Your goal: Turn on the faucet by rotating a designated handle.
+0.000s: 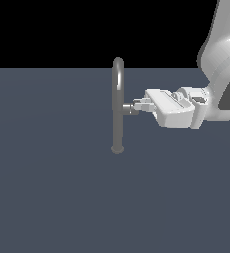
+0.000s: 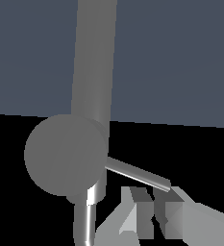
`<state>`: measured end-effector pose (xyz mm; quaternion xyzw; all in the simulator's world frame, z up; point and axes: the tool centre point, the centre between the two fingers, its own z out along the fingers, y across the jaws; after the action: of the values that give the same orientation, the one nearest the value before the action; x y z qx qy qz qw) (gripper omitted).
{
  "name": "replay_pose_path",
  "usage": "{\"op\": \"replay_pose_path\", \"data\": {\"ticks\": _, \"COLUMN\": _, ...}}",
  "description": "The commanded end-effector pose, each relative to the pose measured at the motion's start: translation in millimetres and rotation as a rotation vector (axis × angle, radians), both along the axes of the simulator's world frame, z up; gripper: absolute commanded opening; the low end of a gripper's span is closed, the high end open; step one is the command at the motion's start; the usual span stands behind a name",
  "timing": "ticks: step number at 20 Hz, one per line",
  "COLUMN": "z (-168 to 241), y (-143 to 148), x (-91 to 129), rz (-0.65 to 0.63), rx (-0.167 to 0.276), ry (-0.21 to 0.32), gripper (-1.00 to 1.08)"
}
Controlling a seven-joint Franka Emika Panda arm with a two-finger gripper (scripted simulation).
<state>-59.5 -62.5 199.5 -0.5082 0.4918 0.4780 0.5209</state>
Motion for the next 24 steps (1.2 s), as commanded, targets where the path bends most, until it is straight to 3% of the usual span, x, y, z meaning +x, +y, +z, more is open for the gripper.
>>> {"op": "replay_pose_path", "data": {"ticks": 1, "z": -36, "y": 1, "x": -12, "rz": -0.006, "rx": 0.002, "ry": 0.053, "gripper": -1.00}}
{"op": "replay_pose_path", "data": {"ticks": 2, "z": -36, "y": 1, "x": -12, "rz": -0.006, "rx": 0.002, "ry": 0.053, "gripper": -1.00}}
{"op": "replay_pose_path", "data": {"ticks": 3, "z": -9, "y": 0, "x": -2, "rz": 0.000, "rx": 0.002, "ry": 0.005, "gripper": -1.00}}
{"op": "replay_pose_path", "data": {"ticks": 13, "z": -61, "y": 0, "x": -2, "rz": -0.006, "rx": 0.002, "ry": 0.052, "gripper": -1.00}}
{"op": "replay_pose_path", "data": {"ticks": 14, "z": -23, "y": -3, "x": 8, "rz": 0.003, "rx": 0.006, "ry": -0.013, "gripper": -1.00}}
{"op": "replay_pose_path", "data": {"ticks": 24, "z": -71, "y": -1, "x": 19, "rz": -0.004, "rx": 0.003, "ry": 0.043, "gripper": -1.00}}
